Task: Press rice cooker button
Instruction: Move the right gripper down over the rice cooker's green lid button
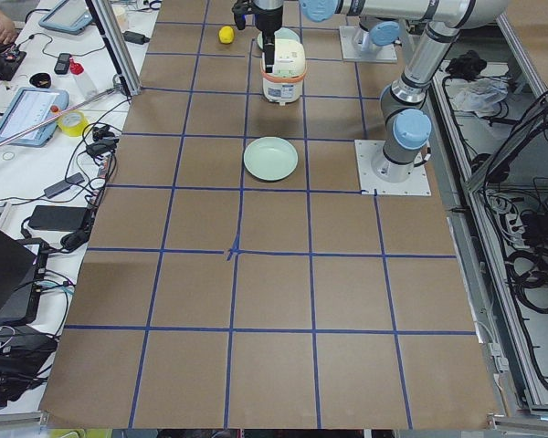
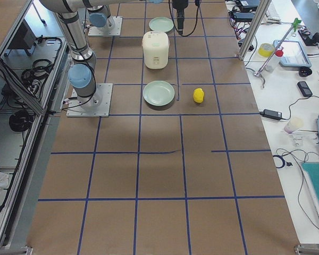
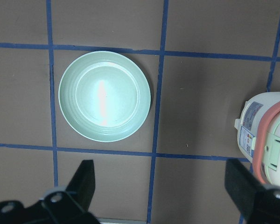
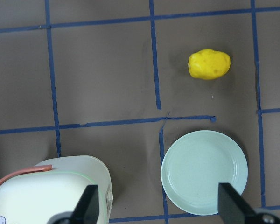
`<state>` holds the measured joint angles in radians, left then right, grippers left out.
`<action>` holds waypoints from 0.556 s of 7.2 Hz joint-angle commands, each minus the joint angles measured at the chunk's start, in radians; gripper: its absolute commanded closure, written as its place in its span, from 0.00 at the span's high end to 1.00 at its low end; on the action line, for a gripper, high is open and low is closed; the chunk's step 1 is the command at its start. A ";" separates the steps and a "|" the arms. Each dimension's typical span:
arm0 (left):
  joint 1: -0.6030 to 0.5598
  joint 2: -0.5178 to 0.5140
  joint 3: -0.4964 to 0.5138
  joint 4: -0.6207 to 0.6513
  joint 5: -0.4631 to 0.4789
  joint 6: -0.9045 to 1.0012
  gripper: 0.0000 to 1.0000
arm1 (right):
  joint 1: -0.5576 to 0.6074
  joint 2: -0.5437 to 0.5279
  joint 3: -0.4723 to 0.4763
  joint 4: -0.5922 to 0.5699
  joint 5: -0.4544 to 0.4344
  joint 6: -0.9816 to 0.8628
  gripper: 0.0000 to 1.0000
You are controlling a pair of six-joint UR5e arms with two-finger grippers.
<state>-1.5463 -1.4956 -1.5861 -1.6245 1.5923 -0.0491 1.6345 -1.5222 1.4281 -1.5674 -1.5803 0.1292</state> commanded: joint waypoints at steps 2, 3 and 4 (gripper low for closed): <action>0.000 0.000 0.000 0.000 0.000 -0.002 1.00 | 0.140 0.003 0.147 0.053 0.058 0.051 0.15; 0.000 0.000 0.000 0.000 0.000 0.000 1.00 | 0.163 0.002 0.207 0.043 0.062 0.055 0.06; 0.000 0.000 0.000 0.000 0.000 0.000 1.00 | 0.180 0.007 0.233 0.037 0.062 0.052 0.03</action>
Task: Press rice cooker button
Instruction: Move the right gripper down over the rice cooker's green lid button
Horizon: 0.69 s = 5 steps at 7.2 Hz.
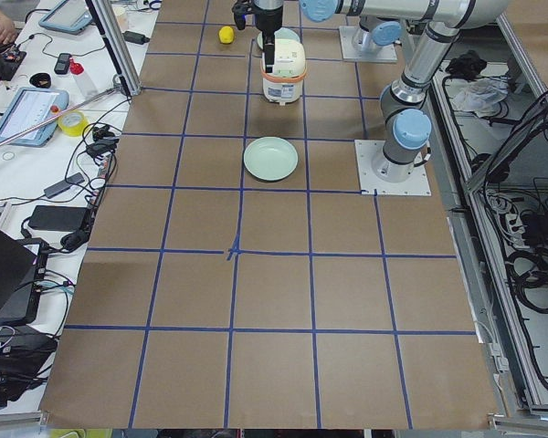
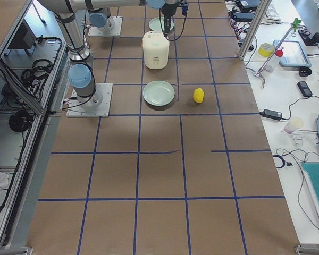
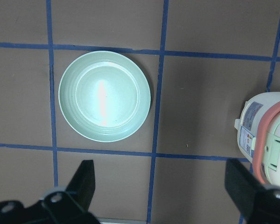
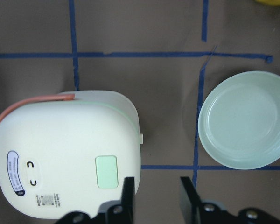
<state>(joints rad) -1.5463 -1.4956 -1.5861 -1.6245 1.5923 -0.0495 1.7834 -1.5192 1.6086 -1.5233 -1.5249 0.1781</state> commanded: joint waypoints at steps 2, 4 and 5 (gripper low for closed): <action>0.000 0.000 0.000 0.000 0.000 0.000 1.00 | 0.079 0.025 0.109 -0.107 0.012 -0.002 0.00; 0.000 0.000 0.000 0.000 0.000 -0.001 1.00 | 0.080 0.025 0.189 -0.222 0.009 -0.014 0.00; 0.000 0.000 0.000 0.000 0.000 0.000 1.00 | 0.080 0.025 0.194 -0.234 0.011 -0.020 0.00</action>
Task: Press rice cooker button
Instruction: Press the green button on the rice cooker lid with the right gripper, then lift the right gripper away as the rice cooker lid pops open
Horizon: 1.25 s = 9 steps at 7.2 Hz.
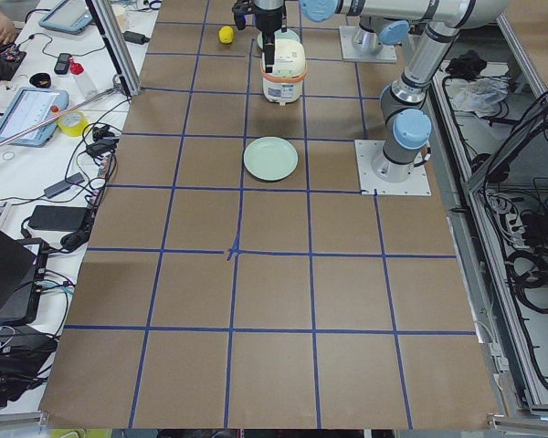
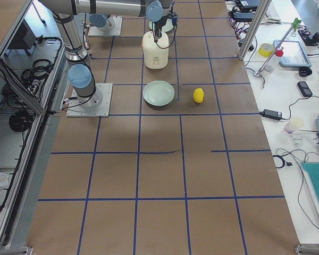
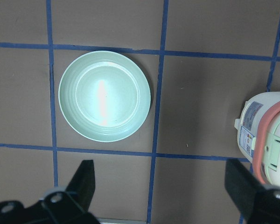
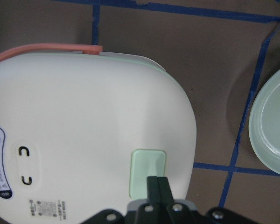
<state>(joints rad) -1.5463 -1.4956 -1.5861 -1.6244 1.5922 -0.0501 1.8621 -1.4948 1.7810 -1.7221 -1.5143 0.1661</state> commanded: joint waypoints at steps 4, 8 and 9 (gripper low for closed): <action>0.000 0.000 0.000 0.000 0.000 0.001 1.00 | 0.002 0.001 0.015 -0.040 -0.001 -0.010 0.13; 0.000 0.000 0.000 0.000 0.000 0.000 1.00 | -0.049 -0.007 -0.154 -0.024 -0.040 -0.005 1.00; 0.000 0.000 0.000 0.000 0.000 0.001 1.00 | -0.104 -0.008 -0.208 0.016 -0.040 -0.013 1.00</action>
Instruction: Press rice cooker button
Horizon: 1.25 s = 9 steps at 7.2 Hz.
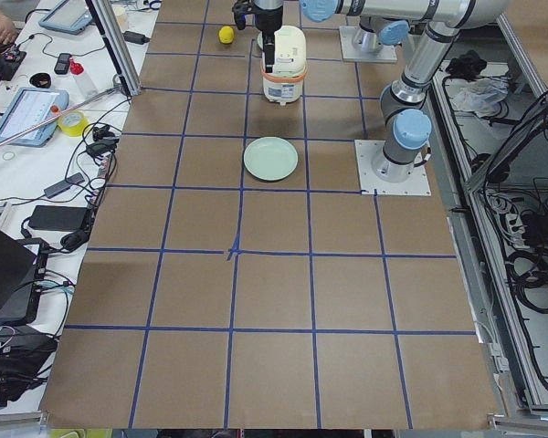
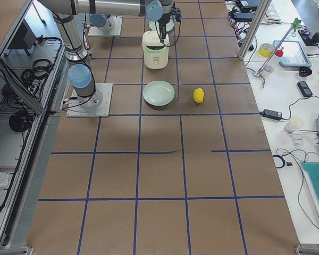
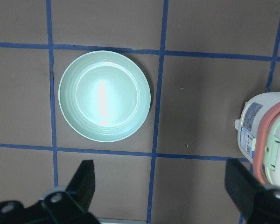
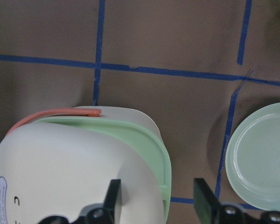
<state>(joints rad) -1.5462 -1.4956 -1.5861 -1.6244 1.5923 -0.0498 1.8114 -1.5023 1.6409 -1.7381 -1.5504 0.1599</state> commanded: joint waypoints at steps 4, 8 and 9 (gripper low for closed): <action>0.000 0.000 0.000 0.000 0.000 -0.001 1.00 | -0.199 -0.004 -0.200 0.129 -0.003 -0.169 1.00; 0.000 0.000 0.000 0.000 0.000 0.001 1.00 | -0.208 -0.007 -0.216 0.127 -0.036 -0.169 1.00; 0.000 0.000 0.000 0.000 0.000 -0.001 1.00 | -0.208 -0.007 -0.216 0.126 -0.036 -0.169 1.00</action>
<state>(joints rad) -1.5463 -1.4956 -1.5861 -1.6245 1.5923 -0.0495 1.6034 -1.5086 1.4256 -1.6116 -1.5856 -0.0096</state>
